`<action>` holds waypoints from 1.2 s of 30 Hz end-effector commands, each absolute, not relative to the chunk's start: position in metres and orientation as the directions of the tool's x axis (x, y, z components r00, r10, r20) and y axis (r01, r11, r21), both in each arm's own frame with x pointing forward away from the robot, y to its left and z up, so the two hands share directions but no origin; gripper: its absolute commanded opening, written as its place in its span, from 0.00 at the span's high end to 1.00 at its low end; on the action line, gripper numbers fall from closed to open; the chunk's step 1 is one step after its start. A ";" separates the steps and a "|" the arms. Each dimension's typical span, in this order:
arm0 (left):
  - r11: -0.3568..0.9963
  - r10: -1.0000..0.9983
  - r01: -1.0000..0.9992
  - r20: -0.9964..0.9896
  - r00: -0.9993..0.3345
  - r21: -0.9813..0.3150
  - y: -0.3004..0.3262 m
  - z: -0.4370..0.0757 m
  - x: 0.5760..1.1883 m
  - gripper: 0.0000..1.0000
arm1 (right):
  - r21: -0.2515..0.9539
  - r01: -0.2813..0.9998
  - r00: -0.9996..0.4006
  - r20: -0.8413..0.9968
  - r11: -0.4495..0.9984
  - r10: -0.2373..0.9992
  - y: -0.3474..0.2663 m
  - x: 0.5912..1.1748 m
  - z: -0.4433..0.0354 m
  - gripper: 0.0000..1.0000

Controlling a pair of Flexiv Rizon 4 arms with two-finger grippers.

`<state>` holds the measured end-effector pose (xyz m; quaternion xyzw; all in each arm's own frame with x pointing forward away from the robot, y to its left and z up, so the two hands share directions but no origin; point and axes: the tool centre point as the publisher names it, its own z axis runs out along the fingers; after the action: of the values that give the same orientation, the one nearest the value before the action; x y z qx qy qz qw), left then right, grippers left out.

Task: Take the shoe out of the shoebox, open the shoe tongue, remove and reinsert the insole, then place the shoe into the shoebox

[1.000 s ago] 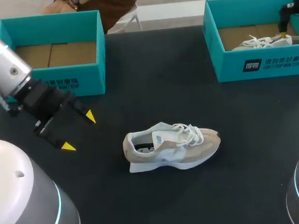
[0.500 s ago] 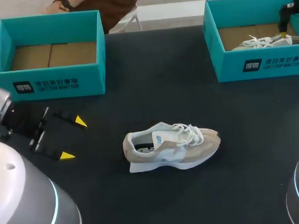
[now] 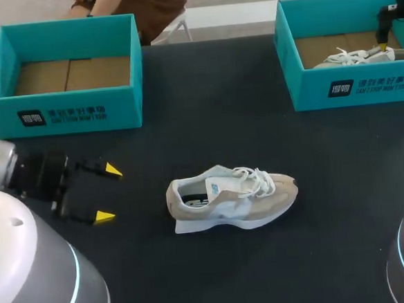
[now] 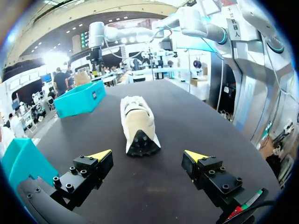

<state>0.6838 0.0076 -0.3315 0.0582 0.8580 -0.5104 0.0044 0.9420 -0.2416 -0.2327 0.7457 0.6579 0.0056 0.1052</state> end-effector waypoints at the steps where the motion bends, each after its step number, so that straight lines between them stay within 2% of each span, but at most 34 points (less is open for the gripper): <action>1: 0.453 -0.062 0.060 -0.099 -0.993 -0.890 -0.003 -0.349 0.677 0.00 | 0.165 0.980 0.135 -0.130 -0.112 0.982 -0.242 0.942 -0.233 0.00; 19: 0.469 -0.016 0.063 -0.079 -0.997 -0.881 -0.052 -0.379 0.680 0.00 | 0.165 0.980 0.135 -0.130 -0.112 0.982 -0.242 0.942 -0.233 0.00; 36: 0.469 -0.017 0.060 -0.078 -0.997 -0.881 -0.051 -0.380 0.681 0.00 | 0.165 0.980 0.135 -0.130 -0.112 0.982 -0.242 0.942 -0.233 0.00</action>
<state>0.6819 -0.0516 -0.3791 0.0134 0.8560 -0.5155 0.0366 0.9420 -0.2416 -0.2327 0.7457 0.6579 0.0056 0.1052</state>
